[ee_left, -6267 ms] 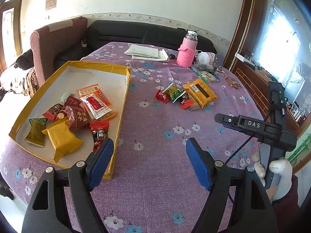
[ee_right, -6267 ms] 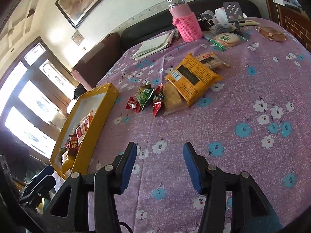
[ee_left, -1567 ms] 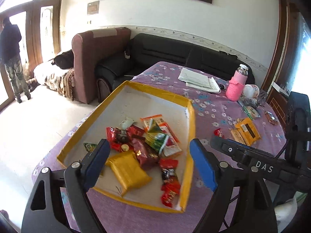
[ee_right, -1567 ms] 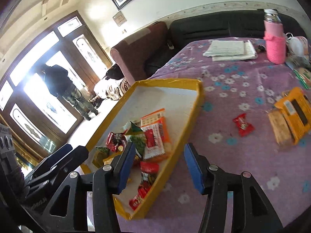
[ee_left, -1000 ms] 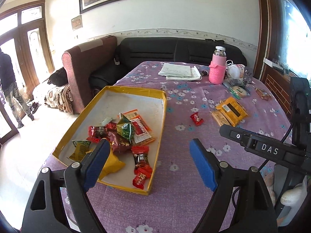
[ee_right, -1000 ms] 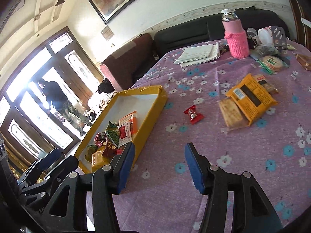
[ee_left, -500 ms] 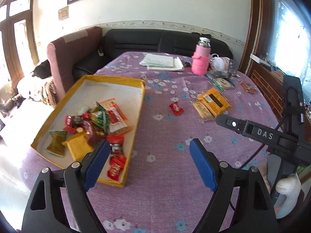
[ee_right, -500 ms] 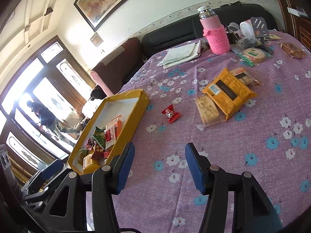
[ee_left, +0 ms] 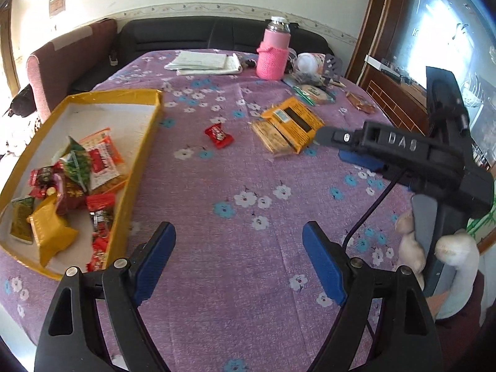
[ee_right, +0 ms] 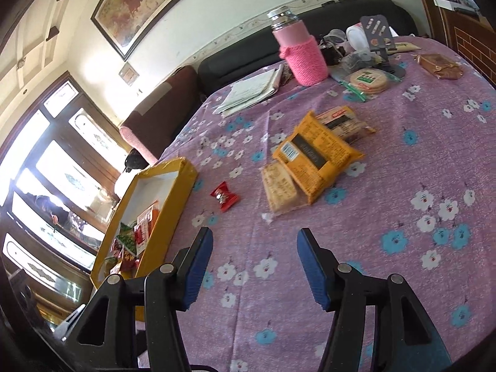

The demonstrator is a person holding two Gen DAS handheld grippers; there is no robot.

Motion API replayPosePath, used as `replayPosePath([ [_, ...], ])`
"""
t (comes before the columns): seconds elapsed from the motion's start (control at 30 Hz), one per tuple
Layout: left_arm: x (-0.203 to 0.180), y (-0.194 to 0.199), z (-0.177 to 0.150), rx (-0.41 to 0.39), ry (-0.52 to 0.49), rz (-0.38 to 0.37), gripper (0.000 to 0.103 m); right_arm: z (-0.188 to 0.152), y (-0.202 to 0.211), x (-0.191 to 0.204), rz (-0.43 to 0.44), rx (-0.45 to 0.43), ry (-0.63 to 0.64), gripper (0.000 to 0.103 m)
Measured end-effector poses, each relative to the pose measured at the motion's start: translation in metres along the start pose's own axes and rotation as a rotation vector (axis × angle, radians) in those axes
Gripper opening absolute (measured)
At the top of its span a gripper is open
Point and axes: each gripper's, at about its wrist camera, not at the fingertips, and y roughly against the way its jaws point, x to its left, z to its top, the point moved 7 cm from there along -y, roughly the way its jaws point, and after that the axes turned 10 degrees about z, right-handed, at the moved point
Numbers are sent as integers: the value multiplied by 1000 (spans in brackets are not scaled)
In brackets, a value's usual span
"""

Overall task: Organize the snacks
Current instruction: 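Move both grippers back toward the biscuit packs, then grasp the orange biscuit pack with the right gripper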

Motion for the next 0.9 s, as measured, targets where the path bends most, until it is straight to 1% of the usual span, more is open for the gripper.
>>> replayPosePath([
  [0.13,-7,-17,-3,11,6,-13,84,14,11,-12,-33,-38,9,59],
  [0.23,-10,-32,-6,38,11,-18,84,23,17,-25,-54,-58,-4,59],
  [0.33,-13,-44,-6,42,7,-12,84,30,18,-37,-72,-67,-26,59],
  [0.5,-17,-58,-10,69,2,-23,84,36,16,-51,-90,-80,-52,59],
  [0.67,-16,-68,-13,98,20,-39,84,40,15,-55,-94,-89,-70,59],
  [0.77,-15,-70,-14,110,32,-53,84,41,15,-56,-110,-91,-57,59],
  [0.9,-15,-71,-15,107,40,-60,84,45,8,-62,-128,-73,-62,59],
])
